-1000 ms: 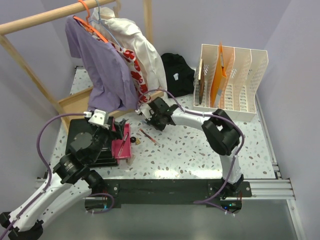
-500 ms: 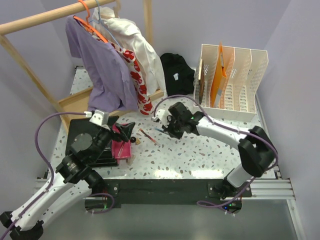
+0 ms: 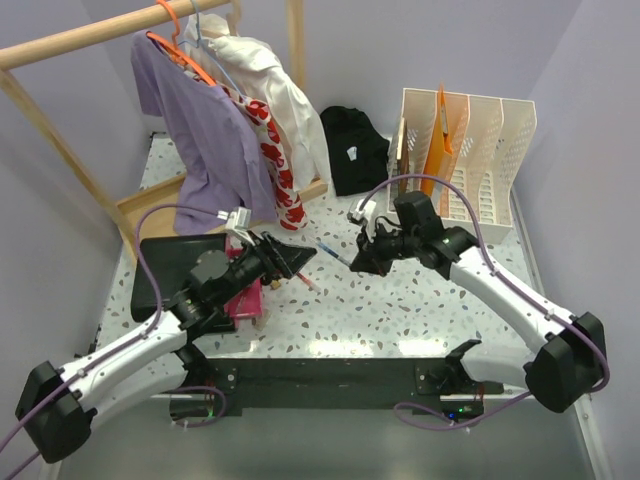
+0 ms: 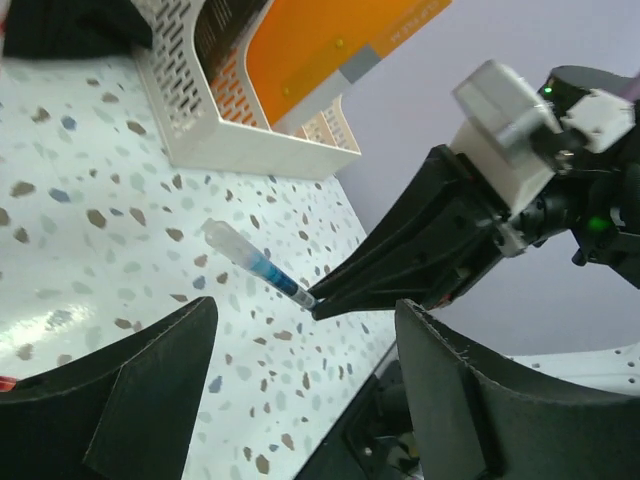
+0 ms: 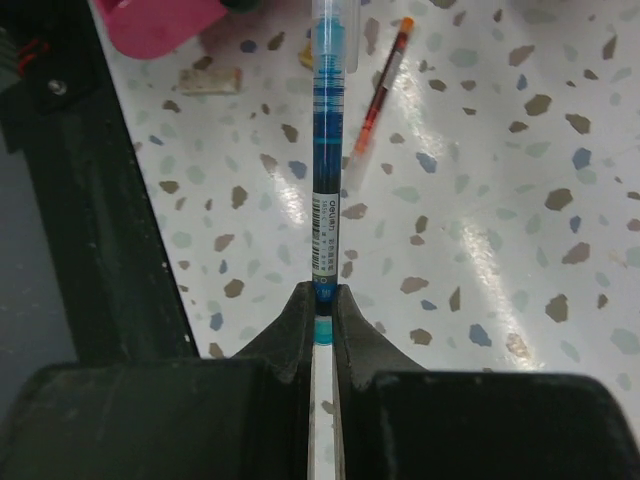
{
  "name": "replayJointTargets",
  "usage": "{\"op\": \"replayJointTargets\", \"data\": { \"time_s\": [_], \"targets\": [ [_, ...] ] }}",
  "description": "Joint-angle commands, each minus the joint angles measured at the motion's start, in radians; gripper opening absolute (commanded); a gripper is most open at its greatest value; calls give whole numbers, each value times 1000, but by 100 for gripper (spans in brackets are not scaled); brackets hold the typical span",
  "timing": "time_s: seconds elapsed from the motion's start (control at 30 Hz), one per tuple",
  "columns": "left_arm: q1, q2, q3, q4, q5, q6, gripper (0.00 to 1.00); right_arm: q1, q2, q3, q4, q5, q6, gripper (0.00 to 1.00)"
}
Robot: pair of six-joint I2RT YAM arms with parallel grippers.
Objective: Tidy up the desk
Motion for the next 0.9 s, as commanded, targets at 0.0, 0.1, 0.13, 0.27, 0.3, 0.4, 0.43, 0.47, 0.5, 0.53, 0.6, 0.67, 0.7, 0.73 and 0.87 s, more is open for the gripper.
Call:
{"op": "replayJointTargets", "data": {
  "time_s": [0.0, 0.1, 0.13, 0.27, 0.3, 0.4, 0.43, 0.47, 0.5, 0.53, 0.6, 0.67, 0.7, 0.73, 0.87],
  "targets": [
    [-43, 94, 8, 247, 6, -164, 76, -3, -58, 26, -17, -169, 61, 0],
    [-88, 154, 43, 257, -44, -159, 76, -3, -61, 50, -37, -229, 82, 0],
    [-107, 171, 52, 258, -52, -157, 75, -3, -64, 57, -35, -238, 96, 0],
    [-141, 232, 83, 298, -58, -148, 63, -3, -64, 57, -23, -264, 113, 0],
    [-150, 248, 95, 298, -58, -141, 60, -3, -65, 52, -22, -270, 115, 0],
    [-157, 259, 117, 266, -89, -116, 51, -3, -84, 32, 1, -273, 128, 0],
    [-158, 259, 117, 249, -93, -111, 44, -3, -87, 28, 11, -273, 130, 0],
    [-158, 252, 120, 241, -107, -101, 39, -2, -93, 24, 12, -276, 130, 0],
    [-158, 248, 121, 226, -112, -93, 28, -3, -99, 20, 15, -276, 132, 0],
    [-158, 240, 124, 218, -118, -85, 21, -5, -102, 18, 18, -275, 132, 0],
    [-157, 233, 135, 194, -127, -59, 5, -8, -107, 11, 24, -270, 133, 0],
    [-158, 211, 146, 137, -149, -27, 0, -13, -111, 5, 31, -255, 135, 22],
    [-158, 200, 151, 110, -162, -15, 0, -13, -115, 3, 34, -249, 132, 33],
    [-158, 177, 164, 36, -191, -1, 0, -16, -119, 3, 34, -234, 127, 48],
    [-157, 107, 232, -234, -306, 109, 0, -32, -145, 1, 20, -110, 81, 98]
  ]
}}
